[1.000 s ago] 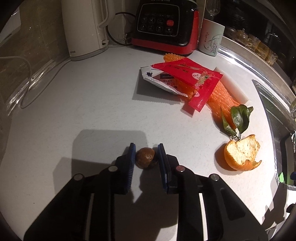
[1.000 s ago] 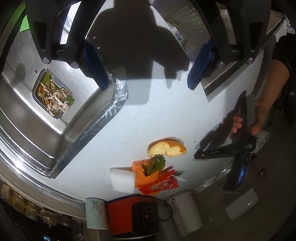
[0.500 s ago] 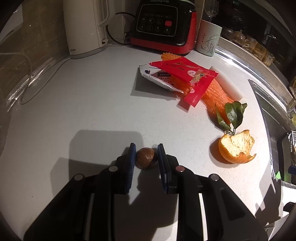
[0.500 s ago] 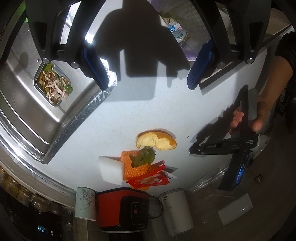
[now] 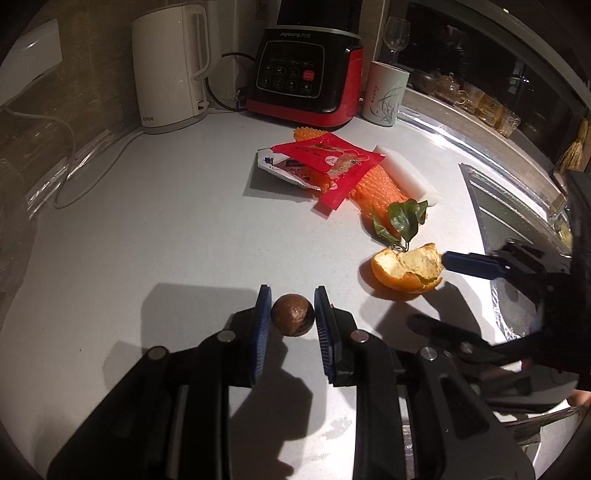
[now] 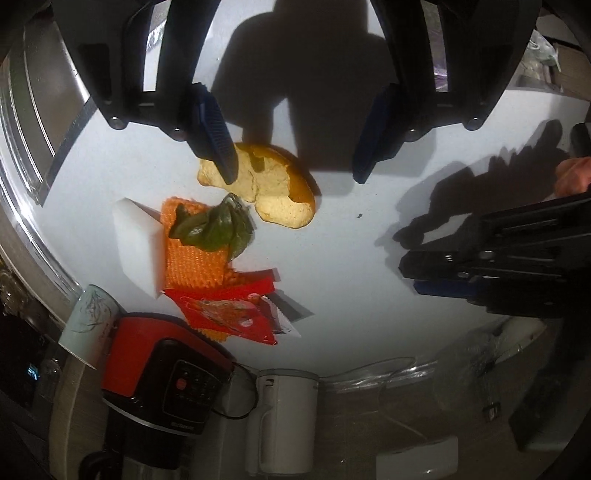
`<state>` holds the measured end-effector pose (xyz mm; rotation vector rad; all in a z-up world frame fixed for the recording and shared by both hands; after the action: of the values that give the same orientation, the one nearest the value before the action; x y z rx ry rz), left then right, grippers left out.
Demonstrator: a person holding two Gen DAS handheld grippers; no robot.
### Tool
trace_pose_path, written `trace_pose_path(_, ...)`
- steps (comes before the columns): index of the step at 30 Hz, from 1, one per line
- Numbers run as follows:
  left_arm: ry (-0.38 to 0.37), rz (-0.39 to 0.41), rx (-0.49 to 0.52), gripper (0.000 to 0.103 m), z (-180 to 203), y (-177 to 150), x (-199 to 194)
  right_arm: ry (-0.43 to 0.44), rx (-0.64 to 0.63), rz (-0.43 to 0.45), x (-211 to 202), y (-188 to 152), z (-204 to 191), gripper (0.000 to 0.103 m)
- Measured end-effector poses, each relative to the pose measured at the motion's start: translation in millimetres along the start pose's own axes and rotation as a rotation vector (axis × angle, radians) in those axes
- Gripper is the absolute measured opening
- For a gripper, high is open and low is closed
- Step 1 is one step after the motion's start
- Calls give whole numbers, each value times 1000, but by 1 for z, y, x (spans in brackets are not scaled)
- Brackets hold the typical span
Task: Collect trash
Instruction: 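Grasp the brown nut with the left tool while the right tool grasps the orange peel, then carry the nut and orange peel over the bin and open both tools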
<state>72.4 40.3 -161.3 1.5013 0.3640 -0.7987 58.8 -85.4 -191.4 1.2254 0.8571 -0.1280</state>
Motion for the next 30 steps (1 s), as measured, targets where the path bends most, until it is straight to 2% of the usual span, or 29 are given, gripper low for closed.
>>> trace_pose_path(2,-1,0,-6,24,0,-4,-8,-8,-22,-20,13,-1,0,49)
trace_pose_path(4,4,-1,-17,24,-2,-8,-15,-4,-34,-41,23,-3,1,31)
trace_pose_path(5,5,-2,-22,24,-3,-9,-18,-1,-37,-30,24,-3,1,28)
trace_pose_path(7,9,-2,-24,24,-5,-13,-24,7,-35,-31,24,-1,2,13)
trace_pose_path(13,18,6,-12,24,-7,-20,-44,29,7,-8,3,1,-4,11)
trace_pose_path(18,2,18,4,24,1,-28,-63,54,33,31,-44,-10,-29,11)
trace_pose_path(25,-56,20,39,24,27,-47,-91,85,108,29,-114,-59,-77,11)
trace_pose_path(30,-87,18,79,24,47,-64,-110,96,148,-21,-138,-106,-113,11)
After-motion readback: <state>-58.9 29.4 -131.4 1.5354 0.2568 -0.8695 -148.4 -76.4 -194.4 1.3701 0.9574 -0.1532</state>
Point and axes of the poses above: each gripper's, at about its wrist camera, not at the fingertips, and x roughly the way its jaws point, z to its right, y to its top, the point moved 3 cm from there along x, roughly the way its jaws point, and after that the axes turned 10 degrees about z, right-handed, at the moved point
